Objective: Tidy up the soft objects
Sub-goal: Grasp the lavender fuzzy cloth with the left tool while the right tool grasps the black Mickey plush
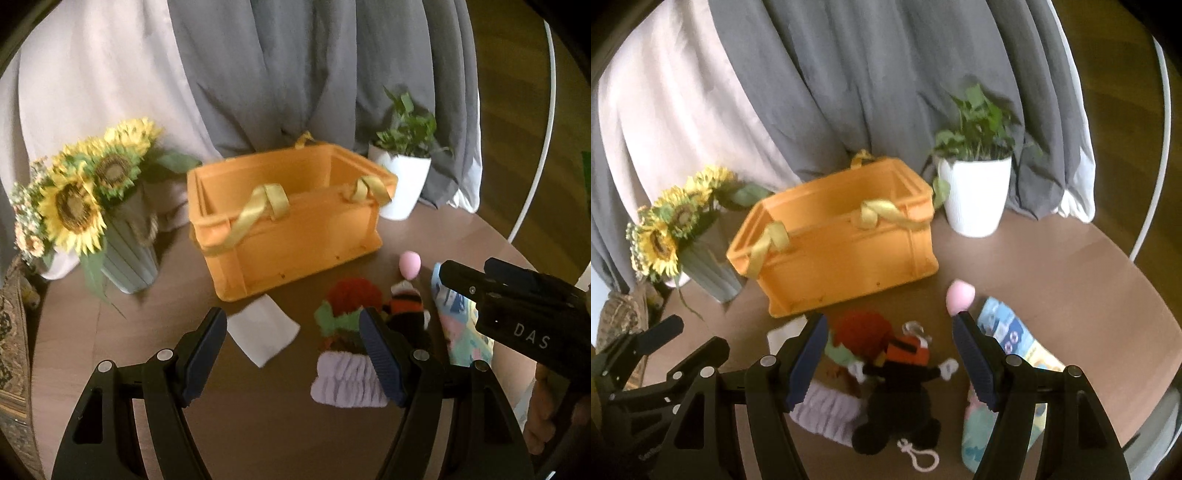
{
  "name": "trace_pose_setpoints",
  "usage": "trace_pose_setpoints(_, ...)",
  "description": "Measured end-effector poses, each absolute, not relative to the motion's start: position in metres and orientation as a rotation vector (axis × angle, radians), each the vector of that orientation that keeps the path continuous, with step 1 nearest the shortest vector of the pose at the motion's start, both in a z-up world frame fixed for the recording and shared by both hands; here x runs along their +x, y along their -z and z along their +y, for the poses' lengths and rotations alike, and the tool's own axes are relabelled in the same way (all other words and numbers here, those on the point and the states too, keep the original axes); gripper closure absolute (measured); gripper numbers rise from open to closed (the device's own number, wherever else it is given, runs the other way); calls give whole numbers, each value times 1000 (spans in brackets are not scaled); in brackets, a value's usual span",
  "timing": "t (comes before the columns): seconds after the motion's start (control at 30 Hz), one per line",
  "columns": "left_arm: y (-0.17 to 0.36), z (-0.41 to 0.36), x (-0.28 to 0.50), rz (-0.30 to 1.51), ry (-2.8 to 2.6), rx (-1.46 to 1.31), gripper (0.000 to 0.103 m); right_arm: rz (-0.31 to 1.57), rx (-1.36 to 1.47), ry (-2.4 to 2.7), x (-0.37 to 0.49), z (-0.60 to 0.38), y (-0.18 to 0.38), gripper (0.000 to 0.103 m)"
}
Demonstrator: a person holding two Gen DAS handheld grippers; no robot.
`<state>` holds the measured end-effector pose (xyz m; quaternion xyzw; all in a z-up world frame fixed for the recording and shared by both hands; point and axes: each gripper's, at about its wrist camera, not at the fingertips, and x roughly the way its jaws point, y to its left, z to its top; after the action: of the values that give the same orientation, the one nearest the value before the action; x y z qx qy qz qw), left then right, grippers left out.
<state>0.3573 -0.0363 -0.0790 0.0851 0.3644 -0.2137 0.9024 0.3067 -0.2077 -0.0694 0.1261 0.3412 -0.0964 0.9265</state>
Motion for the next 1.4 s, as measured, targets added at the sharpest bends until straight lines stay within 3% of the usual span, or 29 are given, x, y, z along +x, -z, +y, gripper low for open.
trace_pose_setpoints(1.2,175,-59,374,1001,573,193,31,1032,388,135,327,-212,174,32)
trace_pose_setpoints(1.4,187,-61,381,1047,609,133,46,1062,422,129,329,-214,183,32)
